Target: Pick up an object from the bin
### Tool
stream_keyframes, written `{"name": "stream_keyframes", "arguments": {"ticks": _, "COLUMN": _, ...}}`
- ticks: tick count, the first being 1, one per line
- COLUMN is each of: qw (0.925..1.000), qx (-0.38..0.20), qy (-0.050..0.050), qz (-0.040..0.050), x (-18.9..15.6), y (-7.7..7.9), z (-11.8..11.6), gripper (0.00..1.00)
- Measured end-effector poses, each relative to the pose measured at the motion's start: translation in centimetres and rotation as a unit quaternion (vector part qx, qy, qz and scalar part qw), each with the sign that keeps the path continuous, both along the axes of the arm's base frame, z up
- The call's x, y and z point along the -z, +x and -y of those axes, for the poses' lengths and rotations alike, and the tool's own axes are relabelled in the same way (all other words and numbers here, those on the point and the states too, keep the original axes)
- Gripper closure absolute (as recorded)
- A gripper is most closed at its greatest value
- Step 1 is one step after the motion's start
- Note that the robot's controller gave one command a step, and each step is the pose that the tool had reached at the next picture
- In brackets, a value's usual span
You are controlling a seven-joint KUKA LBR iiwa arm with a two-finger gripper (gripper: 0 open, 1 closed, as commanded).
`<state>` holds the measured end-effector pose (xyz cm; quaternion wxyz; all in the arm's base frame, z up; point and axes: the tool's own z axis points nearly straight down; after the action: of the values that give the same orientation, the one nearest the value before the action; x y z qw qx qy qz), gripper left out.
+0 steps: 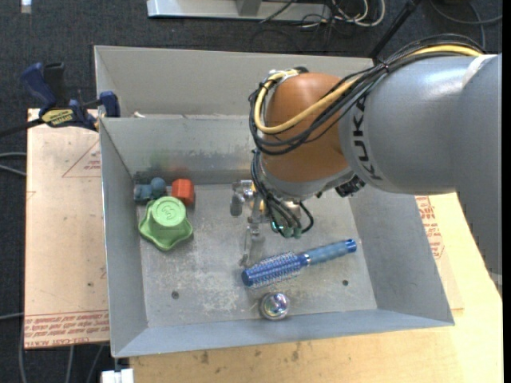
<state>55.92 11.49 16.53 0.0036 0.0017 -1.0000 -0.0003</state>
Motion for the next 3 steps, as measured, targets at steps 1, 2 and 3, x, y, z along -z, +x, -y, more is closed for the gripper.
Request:
{"name": "stream_keyframes", "arguments": {"ticks": 1, "qw": 0.9934, "qx": -0.115, "qy": 0.003, "qz": 0.0059, "x": 4.9, "y": 0.0, "z": -11.8, "gripper": 0.00}}
{"name": "stream_keyframes", "arguments": {"ticks": 2, "qw": 0.9947, "qx": -0.102, "qy": 0.004, "qz": 0.0164, "x": 6.5, "y": 2.6, "z": -11.1, "gripper": 0.00}}
{"name": "stream_keyframes", "arguments": {"ticks": 3, "qw": 0.9532, "qx": -0.302, "qy": 0.004, "qz": 0.0228, "x": 8.2, "y": 6.1, "z": -12.5, "gripper": 0.00}}
